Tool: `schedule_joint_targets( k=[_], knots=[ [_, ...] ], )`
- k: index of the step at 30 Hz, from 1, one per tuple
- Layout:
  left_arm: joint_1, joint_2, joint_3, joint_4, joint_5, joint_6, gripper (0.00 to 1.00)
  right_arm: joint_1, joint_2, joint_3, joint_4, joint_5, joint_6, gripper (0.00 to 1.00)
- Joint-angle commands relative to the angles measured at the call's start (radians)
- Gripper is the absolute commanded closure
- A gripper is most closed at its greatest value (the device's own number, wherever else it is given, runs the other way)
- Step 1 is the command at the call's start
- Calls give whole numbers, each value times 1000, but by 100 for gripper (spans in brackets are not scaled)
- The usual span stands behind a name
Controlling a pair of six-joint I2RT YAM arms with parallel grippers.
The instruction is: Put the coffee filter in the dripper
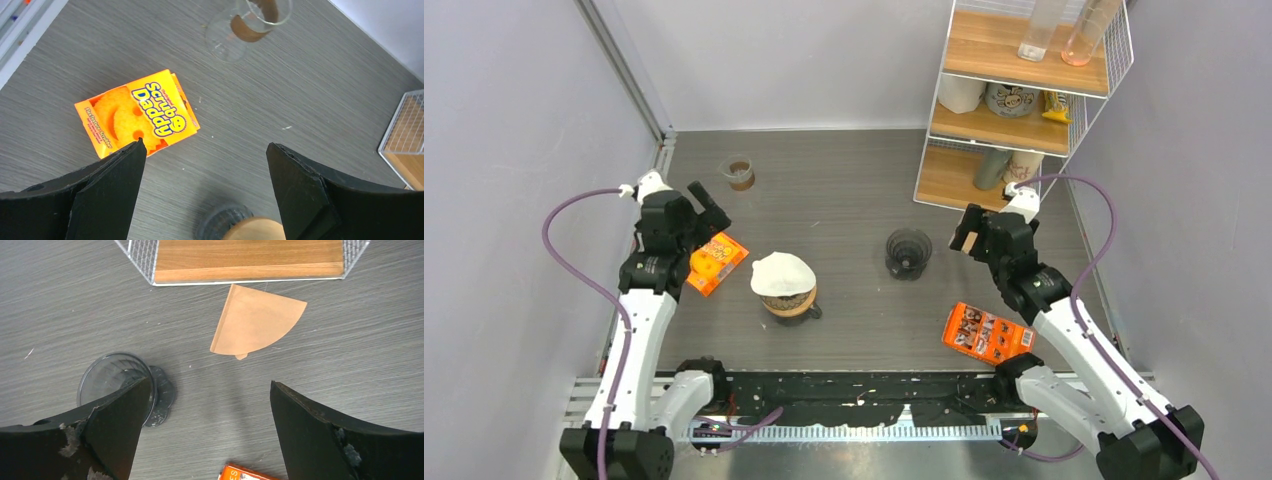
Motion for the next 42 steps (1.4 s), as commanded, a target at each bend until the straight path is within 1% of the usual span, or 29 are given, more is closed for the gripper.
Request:
schedule_joint_targets(
  k=[1, 3, 5, 12, 16, 20, 23, 26, 28, 31, 32, 34, 35, 37, 39, 42],
  knots=[
    [137, 27, -40, 149, 157, -17, 1, -60, 20, 75, -29, -57, -10, 4],
    [179, 66, -60, 209, 236, -41, 0, -88, 31, 92, -39, -76, -10, 5],
    [194, 119, -54, 273, 294, -51, 0, -108, 44, 107, -45, -86, -4, 5],
    [195, 385, 54, 458, 285, -102, 0, -132, 74, 118, -49, -107, 31, 5],
    [193, 548, 172, 462, 331, -124, 0, -135, 75, 106, -49, -110, 51, 4],
    [193, 655, 241, 461, 327, -131, 1, -136, 78, 94, -47, -125, 54, 5],
    [193, 681, 258, 450, 335, -130, 1, -137, 94, 89, -18, -198, 28, 5],
    [193, 692, 254, 459, 311, -130, 1, -136, 143, 99, 4, -317, 21, 4],
    [193, 715, 272, 449, 305, -130, 5, -136, 175, 111, 7, -350, 21, 4],
    [193, 747, 303, 420, 327, -125, 7, -136, 217, 106, 49, -376, 42, 3],
    [192, 748, 303, 423, 325, -127, 7, -136, 228, 103, 87, -385, 51, 1],
    [193, 750, 302, 426, 322, -127, 6, -135, 283, 125, 107, -447, 77, 0],
    [191, 749, 301, 425, 324, -126, 6, -134, 327, 136, 109, -475, 89, 1],
    [193, 745, 294, 426, 327, -123, 5, -125, 400, 164, 120, -512, 97, 8],
    [192, 739, 287, 430, 329, -120, 5, -107, 464, 190, 133, -534, 102, 12],
    [193, 727, 274, 442, 355, -117, 4, -78, 558, 231, 129, -524, 114, 18]
  ],
)
